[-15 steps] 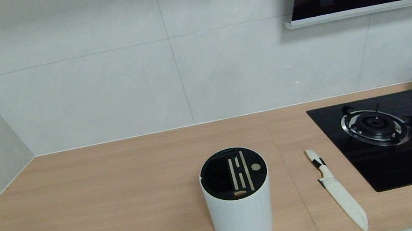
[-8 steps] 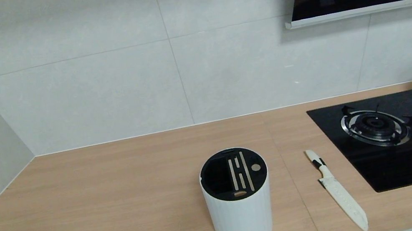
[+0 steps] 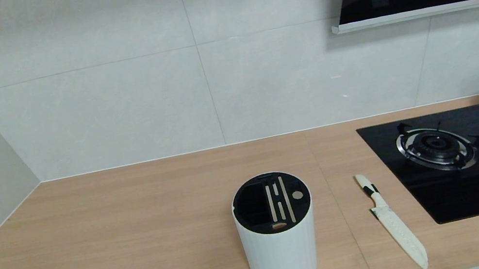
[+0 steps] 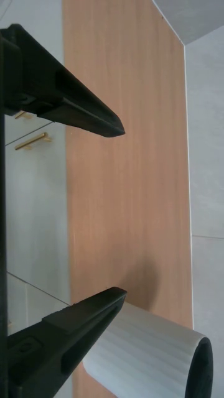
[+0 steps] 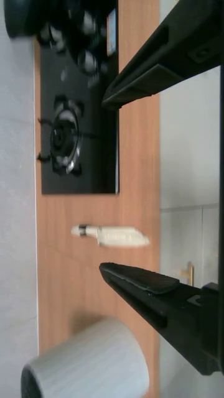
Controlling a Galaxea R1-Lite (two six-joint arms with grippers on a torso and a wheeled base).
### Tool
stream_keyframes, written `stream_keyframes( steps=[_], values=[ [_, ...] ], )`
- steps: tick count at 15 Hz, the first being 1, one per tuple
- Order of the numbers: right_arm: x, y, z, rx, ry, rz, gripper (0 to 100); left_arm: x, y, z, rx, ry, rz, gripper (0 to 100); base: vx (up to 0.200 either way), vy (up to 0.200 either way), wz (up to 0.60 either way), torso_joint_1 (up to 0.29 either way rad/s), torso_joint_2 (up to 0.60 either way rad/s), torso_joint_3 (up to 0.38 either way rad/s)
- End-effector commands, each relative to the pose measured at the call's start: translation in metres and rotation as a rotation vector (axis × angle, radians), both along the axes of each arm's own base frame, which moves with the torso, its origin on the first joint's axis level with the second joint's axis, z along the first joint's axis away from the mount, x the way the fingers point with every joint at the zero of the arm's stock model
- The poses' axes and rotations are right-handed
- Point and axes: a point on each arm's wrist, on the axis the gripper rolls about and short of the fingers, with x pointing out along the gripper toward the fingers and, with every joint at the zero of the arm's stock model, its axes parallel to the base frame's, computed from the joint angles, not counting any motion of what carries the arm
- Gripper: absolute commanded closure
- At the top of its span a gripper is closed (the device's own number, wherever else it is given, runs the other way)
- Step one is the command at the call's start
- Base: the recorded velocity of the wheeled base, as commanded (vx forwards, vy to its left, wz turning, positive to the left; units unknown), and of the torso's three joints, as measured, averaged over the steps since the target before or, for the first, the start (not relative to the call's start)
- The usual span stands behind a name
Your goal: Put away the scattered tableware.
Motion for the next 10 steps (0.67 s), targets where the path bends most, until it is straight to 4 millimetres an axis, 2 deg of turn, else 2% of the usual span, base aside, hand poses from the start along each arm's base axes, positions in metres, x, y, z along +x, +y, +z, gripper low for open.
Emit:
stream_keyframes(
  steps=[1, 4, 6, 10],
  values=[
    [-0.003, 0.001, 0.021, 0.006, -0.08, 0.031, 0, 0.0, 0.0, 0.0, 0.0, -0.001, -0.001, 0, 0.0, 0.0, 0.0, 0.0, 0.0, 0.0],
    [0.001, 0.002, 0.028, 0.005, -0.012, 0.109, 0, 0.0, 0.0, 0.0, 0.0, 0.0, -0.003, 0, 0.0, 0.0, 0.0, 0.0, 0.0, 0.0],
    [0.014, 0.003, 0.044, 0.009, 0.077, 0.143, 0, 0.0, 0.0, 0.0, 0.0, 0.0, -0.001, 0, 0.0, 0.0, 0.0, 0.0, 0.0, 0.0],
    [0.056, 0.006, 0.062, 0.019, 0.323, 0.213, 0, 0.0, 0.0, 0.0, -0.001, -0.001, 0.001, 0, 0.0, 0.0, 0.0, 0.0, 0.0, 0.0]
  ],
)
